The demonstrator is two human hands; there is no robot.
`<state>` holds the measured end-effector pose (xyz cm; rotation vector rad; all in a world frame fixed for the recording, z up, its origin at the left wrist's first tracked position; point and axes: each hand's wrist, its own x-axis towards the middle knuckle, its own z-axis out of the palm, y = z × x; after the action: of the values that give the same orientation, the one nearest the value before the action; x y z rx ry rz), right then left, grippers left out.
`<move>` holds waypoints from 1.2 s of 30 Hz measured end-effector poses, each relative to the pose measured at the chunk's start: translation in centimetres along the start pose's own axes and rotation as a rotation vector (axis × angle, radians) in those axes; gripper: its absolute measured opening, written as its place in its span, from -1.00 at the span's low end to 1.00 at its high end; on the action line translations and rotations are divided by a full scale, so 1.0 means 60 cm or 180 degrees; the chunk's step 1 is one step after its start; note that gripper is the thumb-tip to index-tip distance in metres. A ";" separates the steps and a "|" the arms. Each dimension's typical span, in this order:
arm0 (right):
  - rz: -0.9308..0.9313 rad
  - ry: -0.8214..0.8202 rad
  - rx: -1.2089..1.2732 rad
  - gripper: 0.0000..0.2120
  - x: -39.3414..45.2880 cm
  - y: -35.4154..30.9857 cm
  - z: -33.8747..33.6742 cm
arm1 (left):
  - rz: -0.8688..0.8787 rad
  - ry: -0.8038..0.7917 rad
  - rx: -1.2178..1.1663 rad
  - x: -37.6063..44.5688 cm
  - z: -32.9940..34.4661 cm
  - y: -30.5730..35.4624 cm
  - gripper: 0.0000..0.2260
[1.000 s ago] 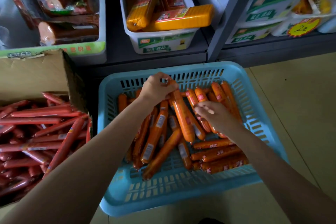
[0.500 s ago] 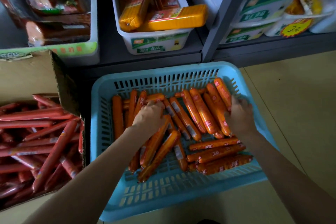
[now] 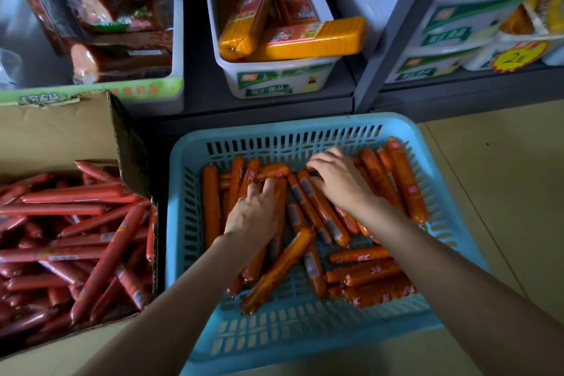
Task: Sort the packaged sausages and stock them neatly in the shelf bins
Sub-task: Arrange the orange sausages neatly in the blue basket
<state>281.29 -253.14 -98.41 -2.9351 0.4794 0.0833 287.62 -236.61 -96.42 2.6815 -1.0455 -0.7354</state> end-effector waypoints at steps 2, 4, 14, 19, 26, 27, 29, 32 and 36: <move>-0.0069 -0.0225 -0.0356 -0.60 0.030 0.000 0.020 | 0.0014 0.0157 -0.0124 0.001 -0.005 -0.016 -0.55; 0.0000 -0.0407 -0.0756 -0.61 0.047 0.001 0.031 | 0.0078 0.0165 -0.0239 0.003 -0.004 -0.025 -0.52; -0.0030 0.1106 -0.0502 -0.76 0.061 0.023 0.051 | 0.0150 0.0053 -0.0424 0.025 0.010 -0.039 -0.45; 0.0057 0.2028 0.1913 -0.88 0.061 -0.017 -0.066 | 0.0125 0.0036 -0.0404 0.022 0.018 -0.035 -0.43; -0.0339 0.0489 0.2211 -0.86 -0.043 -0.014 -0.184 | 0.0300 0.0161 -0.0806 -0.001 0.013 -0.040 -0.48; -0.0350 0.0099 0.1817 -0.87 -0.063 -0.010 -0.184 | 0.0371 0.0128 -0.0862 -0.005 0.012 -0.040 -0.47; -0.0335 -0.0480 0.0922 -0.86 -0.101 -0.006 -0.163 | 0.0439 0.0083 -0.0969 -0.007 0.012 -0.040 -0.46; -0.0292 -0.1288 0.0383 -0.86 -0.144 -0.002 -0.103 | 0.0372 0.0096 -0.1019 -0.005 0.011 -0.038 -0.48; 0.0409 -0.1905 0.0444 -0.70 -0.162 0.013 -0.054 | 0.0464 0.0160 -0.1336 -0.010 0.001 -0.033 -0.52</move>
<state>271.94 -251.40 -94.57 -2.5575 0.5400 0.8708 288.38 -234.74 -96.86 2.2331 -0.9399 -0.7574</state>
